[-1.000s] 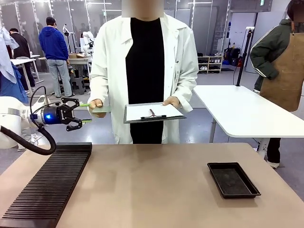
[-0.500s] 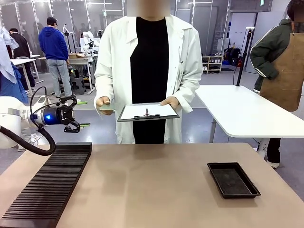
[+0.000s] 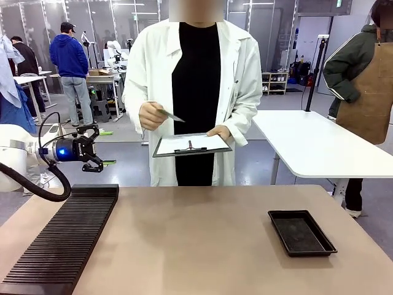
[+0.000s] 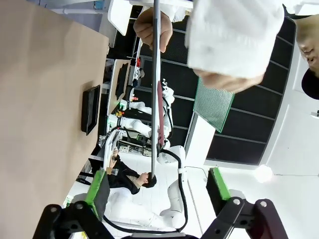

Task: Inspect the PCB.
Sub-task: Pick up the Blank PCB that the human is holding.

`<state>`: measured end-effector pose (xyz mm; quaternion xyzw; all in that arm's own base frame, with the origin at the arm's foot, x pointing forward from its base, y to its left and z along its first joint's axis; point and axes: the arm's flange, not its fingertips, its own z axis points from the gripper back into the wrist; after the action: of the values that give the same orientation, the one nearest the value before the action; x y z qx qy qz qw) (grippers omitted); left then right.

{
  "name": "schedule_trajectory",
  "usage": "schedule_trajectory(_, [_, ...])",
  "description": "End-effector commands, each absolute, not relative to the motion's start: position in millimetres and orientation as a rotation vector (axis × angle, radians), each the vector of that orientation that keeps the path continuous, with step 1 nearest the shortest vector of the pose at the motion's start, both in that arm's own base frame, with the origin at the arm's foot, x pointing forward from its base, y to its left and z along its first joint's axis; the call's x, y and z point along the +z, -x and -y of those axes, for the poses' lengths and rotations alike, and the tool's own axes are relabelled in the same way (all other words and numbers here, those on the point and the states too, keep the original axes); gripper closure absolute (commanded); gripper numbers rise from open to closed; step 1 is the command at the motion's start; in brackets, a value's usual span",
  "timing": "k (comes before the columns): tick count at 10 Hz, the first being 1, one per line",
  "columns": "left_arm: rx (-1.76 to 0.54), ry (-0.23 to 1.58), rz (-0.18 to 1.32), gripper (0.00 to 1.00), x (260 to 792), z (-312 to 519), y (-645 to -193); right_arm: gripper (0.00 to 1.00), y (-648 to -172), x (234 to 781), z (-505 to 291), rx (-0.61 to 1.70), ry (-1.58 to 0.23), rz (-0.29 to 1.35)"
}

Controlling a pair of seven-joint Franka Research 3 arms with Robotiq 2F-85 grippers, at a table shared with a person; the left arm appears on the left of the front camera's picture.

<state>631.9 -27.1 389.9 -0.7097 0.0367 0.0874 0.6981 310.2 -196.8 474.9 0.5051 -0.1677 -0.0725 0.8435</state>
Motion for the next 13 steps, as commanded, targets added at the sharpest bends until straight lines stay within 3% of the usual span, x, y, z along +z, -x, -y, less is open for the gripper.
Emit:
schedule_trajectory(1, [0.206,1.589,-0.076,0.0,390,28,-633,0.0,-309,477,197,-0.153,-1.06,0.346])
schedule_trajectory(9, [0.195,1.582,-0.081,0.0,390,27,-632,0.0,-309,477,197,-0.153,-1.06,0.346])
schedule_trajectory(11, [0.101,1.616,-0.151,0.0,406,5,-601,0.0,-309,477,197,-0.153,-1.06,0.346])
schedule_trajectory(13, [0.037,1.591,-0.078,0.0,431,-36,-546,0.0,-309,477,197,-0.153,-1.06,0.346])
